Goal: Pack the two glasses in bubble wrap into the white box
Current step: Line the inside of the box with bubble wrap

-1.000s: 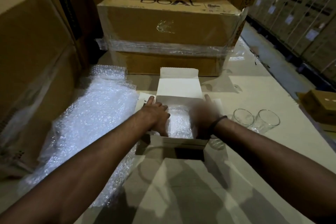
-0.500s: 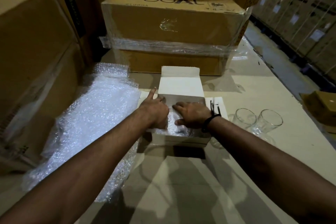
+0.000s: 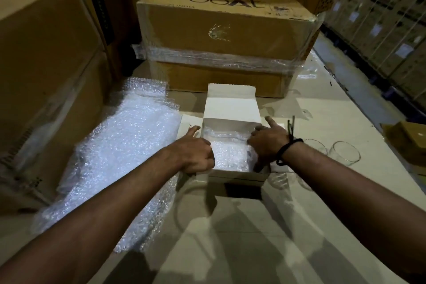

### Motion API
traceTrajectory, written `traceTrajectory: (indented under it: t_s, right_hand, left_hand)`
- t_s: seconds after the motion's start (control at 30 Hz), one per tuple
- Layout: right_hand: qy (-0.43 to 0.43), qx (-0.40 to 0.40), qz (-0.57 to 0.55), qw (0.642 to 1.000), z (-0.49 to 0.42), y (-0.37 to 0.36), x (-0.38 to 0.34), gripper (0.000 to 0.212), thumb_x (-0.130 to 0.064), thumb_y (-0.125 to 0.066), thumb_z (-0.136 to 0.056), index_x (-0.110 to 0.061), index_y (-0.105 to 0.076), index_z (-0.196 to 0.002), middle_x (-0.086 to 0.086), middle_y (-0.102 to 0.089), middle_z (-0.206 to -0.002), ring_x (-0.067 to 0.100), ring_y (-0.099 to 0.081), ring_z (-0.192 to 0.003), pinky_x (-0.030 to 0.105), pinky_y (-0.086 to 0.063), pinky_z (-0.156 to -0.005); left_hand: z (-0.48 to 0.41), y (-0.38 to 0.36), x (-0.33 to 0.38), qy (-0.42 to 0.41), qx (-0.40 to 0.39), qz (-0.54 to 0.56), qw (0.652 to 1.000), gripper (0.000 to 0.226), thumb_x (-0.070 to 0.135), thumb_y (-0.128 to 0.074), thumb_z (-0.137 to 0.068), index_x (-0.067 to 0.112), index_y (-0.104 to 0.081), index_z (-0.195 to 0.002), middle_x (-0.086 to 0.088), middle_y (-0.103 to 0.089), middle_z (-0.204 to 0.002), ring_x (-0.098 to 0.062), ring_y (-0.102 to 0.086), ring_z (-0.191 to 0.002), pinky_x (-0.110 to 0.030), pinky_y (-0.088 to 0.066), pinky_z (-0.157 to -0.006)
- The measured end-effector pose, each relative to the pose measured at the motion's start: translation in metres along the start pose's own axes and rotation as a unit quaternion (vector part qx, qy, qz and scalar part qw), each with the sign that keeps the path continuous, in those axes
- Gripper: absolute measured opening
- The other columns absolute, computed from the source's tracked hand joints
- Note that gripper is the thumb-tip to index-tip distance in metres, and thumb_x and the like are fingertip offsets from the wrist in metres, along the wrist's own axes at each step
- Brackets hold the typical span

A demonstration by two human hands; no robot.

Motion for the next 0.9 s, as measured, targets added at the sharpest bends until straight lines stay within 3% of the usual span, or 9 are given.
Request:
traceTrajectory:
  t_s: [0.1,0.17,0.27,0.33,0.4,0.57,0.67,0.77,0.9]
  right_hand:
    - [-0.028,-0.012,-0.046,0.998,-0.008,-0.014,-0.011,0.040,-0.043,-0.054,-0.086,-0.022,-0.062,-0.119,0.006,-0.057,-0.129,0.027,-0.038,-0.130,0.053,-0.009,-0.114]
    - [-0.011,0.006,0.019,1.000,-0.010,-0.018,-0.017,0.032,-0.040,-0.050,-0.087,-0.024,-0.067,-0.110,0.003,-0.062,-0.118,0.028,-0.044,-0.124,0.055,-0.008,-0.112]
    - [-0.007,0.056,0.024,0.998,-0.011,-0.012,-0.017,0.049,-0.063,-0.061,-0.071,-0.031,-0.065,-0.108,0.000,-0.063,-0.114,0.026,-0.049,-0.120,0.056,-0.009,-0.106]
    - [0.006,0.089,0.007,0.996,-0.013,-0.006,-0.017,0.079,-0.072,-0.063,-0.064,-0.031,-0.049,-0.130,0.007,-0.054,-0.130,0.029,-0.048,-0.123,0.054,-0.016,-0.108]
    - [0.005,0.097,-0.006,0.995,-0.017,-0.008,-0.021,0.095,-0.072,-0.062,-0.067,-0.030,-0.026,-0.145,0.014,-0.040,-0.144,0.032,-0.041,-0.129,0.052,-0.018,-0.110]
    - [-0.001,0.042,-0.059,0.997,-0.032,-0.024,-0.031,0.076,-0.059,-0.046,-0.086,-0.031,-0.013,-0.149,0.015,-0.017,-0.157,0.038,-0.025,-0.139,0.056,-0.011,-0.114]
    - [0.020,0.026,-0.054,0.998,-0.030,-0.012,-0.022,0.088,-0.066,-0.056,-0.080,-0.031,-0.016,-0.149,0.009,-0.020,-0.157,0.034,-0.030,-0.139,0.054,-0.018,-0.114]
    - [0.031,0.036,-0.079,0.996,-0.029,0.002,-0.016,0.104,-0.077,-0.059,-0.068,-0.031,-0.014,-0.150,0.003,-0.019,-0.158,0.029,-0.030,-0.140,0.050,-0.024,-0.112]
    - [0.053,-0.009,-0.098,0.994,-0.037,-0.008,-0.032,0.098,-0.078,-0.049,-0.075,-0.034,-0.005,-0.151,0.002,-0.004,-0.161,0.029,-0.018,-0.144,0.055,-0.013,-0.115]
  left_hand:
    - [-0.006,0.000,0.008,0.003,-0.071,-0.106,0.992,0.067,0.037,-0.013,-0.082,0.015,-0.069,-0.111,-0.006,-0.066,-0.123,-0.023,-0.044,-0.130,-0.059,-0.002,-0.114]
    - [-0.009,0.006,0.013,0.017,-0.106,-0.103,0.989,0.050,0.029,-0.025,-0.089,0.015,-0.066,-0.113,-0.007,-0.063,-0.127,-0.024,-0.044,-0.131,-0.060,-0.001,-0.115]
    - [-0.017,0.016,0.013,0.065,-0.069,-0.009,0.995,0.037,0.028,-0.045,-0.094,0.032,-0.062,-0.127,0.002,-0.054,-0.141,-0.018,-0.038,-0.138,-0.055,0.004,-0.116]
    - [-0.025,0.016,0.013,0.074,-0.013,-0.085,0.994,0.043,0.039,-0.050,-0.094,0.039,-0.052,-0.137,-0.001,-0.039,-0.153,-0.024,-0.023,-0.146,-0.057,0.005,-0.115]
    - [-0.033,0.009,0.013,0.096,0.003,-0.175,0.980,0.055,0.052,-0.047,-0.093,0.038,-0.039,-0.146,-0.009,-0.028,-0.158,-0.032,-0.016,-0.147,-0.060,0.006,-0.114]
    - [-0.054,-0.009,0.009,0.132,-0.070,-0.241,0.959,0.078,0.064,-0.044,-0.091,0.032,-0.014,-0.155,-0.015,-0.019,-0.160,-0.037,-0.012,-0.148,-0.064,0.009,-0.113]
    - [-0.058,-0.004,0.010,0.121,-0.083,-0.228,0.962,0.079,0.063,-0.048,-0.089,0.028,-0.019,-0.154,-0.012,-0.029,-0.157,-0.034,-0.022,-0.145,-0.064,0.007,-0.113]
    - [-0.048,0.005,0.009,0.111,-0.028,-0.154,0.981,0.068,0.057,-0.050,-0.090,0.024,-0.037,-0.148,-0.008,-0.034,-0.156,-0.029,-0.024,-0.145,-0.061,0.007,-0.114]
    - [-0.024,0.015,-0.002,0.082,-0.011,-0.123,0.989,0.049,0.053,-0.051,-0.093,0.034,-0.051,-0.138,0.001,-0.034,-0.156,-0.021,-0.018,-0.148,-0.060,0.009,-0.113]
Point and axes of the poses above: each hand's wrist, its own z-axis away from the middle knuckle, its own y-axis out of the back of the hand, x = y × z, the point moved 1 cm from there along -z, towards the middle knuckle
